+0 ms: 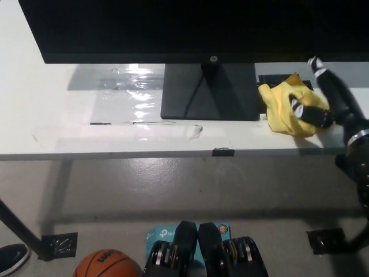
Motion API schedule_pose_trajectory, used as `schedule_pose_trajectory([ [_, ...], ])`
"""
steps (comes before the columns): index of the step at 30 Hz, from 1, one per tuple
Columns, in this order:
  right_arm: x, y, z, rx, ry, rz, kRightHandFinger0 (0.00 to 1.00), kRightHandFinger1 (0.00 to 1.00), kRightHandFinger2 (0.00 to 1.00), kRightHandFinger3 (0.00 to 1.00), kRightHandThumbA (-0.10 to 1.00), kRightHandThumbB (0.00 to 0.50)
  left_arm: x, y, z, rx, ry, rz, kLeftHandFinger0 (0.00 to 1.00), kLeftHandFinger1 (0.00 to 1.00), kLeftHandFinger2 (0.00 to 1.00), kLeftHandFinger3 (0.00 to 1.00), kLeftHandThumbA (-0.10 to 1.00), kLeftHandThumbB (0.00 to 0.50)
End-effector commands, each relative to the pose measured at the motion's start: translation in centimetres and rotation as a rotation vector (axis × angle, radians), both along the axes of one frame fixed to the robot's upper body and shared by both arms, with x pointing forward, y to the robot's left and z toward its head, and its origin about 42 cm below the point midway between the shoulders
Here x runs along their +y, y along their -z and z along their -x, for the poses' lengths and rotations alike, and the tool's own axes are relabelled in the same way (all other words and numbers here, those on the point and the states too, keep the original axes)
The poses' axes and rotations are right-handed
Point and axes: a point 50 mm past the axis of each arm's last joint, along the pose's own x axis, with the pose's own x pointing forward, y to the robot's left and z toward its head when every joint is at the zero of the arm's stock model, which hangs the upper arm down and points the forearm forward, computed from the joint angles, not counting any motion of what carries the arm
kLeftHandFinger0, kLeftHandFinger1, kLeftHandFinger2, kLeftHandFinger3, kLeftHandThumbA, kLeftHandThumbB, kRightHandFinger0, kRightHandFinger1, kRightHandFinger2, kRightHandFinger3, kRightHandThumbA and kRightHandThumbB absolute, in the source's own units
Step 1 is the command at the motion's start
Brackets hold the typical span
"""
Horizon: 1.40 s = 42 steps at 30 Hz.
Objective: The robot uses its right hand to pick up the cloth kept in the middle of the desk and use it to wipe the monitor in the middle of the desk by swiping its screen twice
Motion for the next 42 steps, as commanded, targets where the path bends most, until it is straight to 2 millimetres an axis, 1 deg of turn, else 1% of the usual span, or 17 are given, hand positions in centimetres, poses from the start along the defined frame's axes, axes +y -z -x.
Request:
schedule_pose_trajectory([
  [1, 0.7, -1.6, -2.7, -0.066, 0.035, 0.070, 1.00, 1.00, 1.00, 1.00, 0.49, 0.411, 0.5, -0.9, -0.2, -0.008, 0.007, -0.012, 0.73, 0.59, 0.00, 0.00, 0.48, 0.500],
  [10, 0.8, 1.6, -5.7, 0.044, 0.088, 0.099, 1.00, 1.00, 1.00, 1.00, 0.42, 0.378, 0.5, -1.1, -0.3, -0.012, 0.019, -0.018, 0.72, 0.58, 0.00, 0.00, 0.48, 0.500],
  [16, 1.1, 2.4, -6.1, 0.095, 0.096, 0.178, 1.00, 1.00, 1.00, 1.00, 0.46, 0.384, 0.5, -1.2, -0.4, -0.011, 0.017, -0.016, 0.72, 0.58, 0.00, 0.00, 0.49, 0.500],
  [18, 1.0, 2.8, -6.0, 0.150, 0.088, 0.217, 1.00, 1.00, 1.00, 1.00, 0.37, 0.371, 0.5, -1.3, -0.4, -0.014, 0.017, -0.020, 0.71, 0.57, 0.00, 0.00, 0.48, 0.500],
  [20, 1.0, 3.0, -5.8, 0.182, 0.100, 0.256, 1.00, 1.00, 1.00, 1.00, 0.20, 0.287, 0.5, -1.2, -0.4, -0.014, 0.018, -0.018, 0.72, 0.58, 0.00, 0.00, 0.48, 0.500],
  [21, 0.9, 3.1, -5.7, 0.162, 0.116, 0.313, 0.91, 1.00, 0.99, 1.00, -0.05, 0.255, 0.5, -1.3, -0.4, -0.013, 0.026, -0.027, 0.72, 0.58, 0.00, 0.00, 0.51, 0.500],
  [22, 0.7, 3.3, -5.7, 0.124, 0.123, 0.380, 0.48, 0.66, 0.88, 1.00, -0.10, 0.131, 0.6, -1.3, -0.4, -0.016, 0.040, -0.037, 0.72, 0.58, 0.00, 0.00, 0.52, 0.500],
  [23, 0.5, 3.4, -5.6, 0.072, 0.125, 0.392, 0.25, 0.40, 0.59, 1.00, -0.10, 0.035, 0.7, -1.4, -0.4, -0.014, 0.033, -0.034, 0.73, 0.59, 0.00, 0.00, 0.52, 0.500],
  [24, 0.4, 3.4, -5.6, 0.060, 0.132, 0.412, 0.24, 0.37, 0.55, 0.86, -0.10, 0.005, 0.7, -1.4, -0.4, -0.014, 0.033, -0.033, 0.73, 0.59, 0.00, 0.00, 0.51, 0.500],
  [26, 0.3, 3.6, -5.3, -0.051, 0.149, 0.492, 0.01, 0.11, 0.25, 0.61, -0.10, 0.031, 0.7, -1.5, -0.5, -0.017, 0.032, -0.034, 0.72, 0.58, 0.00, 0.00, 0.51, 0.500],
  [28, 0.2, 3.6, -5.0, -0.088, 0.150, 0.491, 0.00, 0.10, 0.24, 0.70, -0.10, 0.012, 0.7, -1.4, -0.4, -0.023, 0.030, -0.025, 0.71, 0.57, 0.00, 0.00, 0.50, 0.500],
  [31, 0.0, 3.9, -4.6, -0.134, 0.145, 0.442, 0.00, 0.11, 0.22, 0.52, -0.09, 0.064, 0.7, -1.4, -0.4, -0.026, 0.032, -0.029, 0.69, 0.56, 0.00, 0.00, 0.51, 0.500],
  [32, 0.0, 4.0, -4.5, -0.136, 0.147, 0.419, 0.00, 0.11, 0.22, 0.53, -0.07, 0.088, 0.7, -1.4, -0.4, -0.019, 0.025, -0.029, 0.72, 0.58, 0.00, 0.00, 0.51, 0.500],
  [33, 0.0, 4.1, -4.4, -0.138, 0.153, 0.397, 0.00, 0.09, 0.20, 0.40, -0.10, 0.057, 0.7, -1.4, -0.4, -0.019, 0.024, -0.029, 0.72, 0.58, 0.00, 0.00, 0.51, 0.500],
  [34, 0.0, 4.1, -4.3, -0.139, 0.153, 0.395, 0.00, 0.11, 0.25, 0.38, -0.10, 0.054, 0.7, -1.4, -0.4, -0.019, 0.024, -0.029, 0.71, 0.58, 0.00, 0.00, 0.51, 0.500],
  [40, 0.3, 4.5, -3.6, -0.177, 0.158, 0.229, 0.00, 0.02, 0.21, 0.36, -0.10, 0.072, 0.7, -1.5, -0.6, -0.025, 0.036, -0.029, 0.71, 0.57, 0.00, 0.00, 0.52, 0.500],
  [42, 0.7, 4.7, -3.3, -0.161, 0.192, 0.137, 0.00, 0.00, 0.21, 0.28, -0.10, 0.032, 0.8, -1.5, -0.6, -0.030, 0.033, -0.030, 0.72, 0.57, 0.00, 0.00, 0.53, 0.500],
])
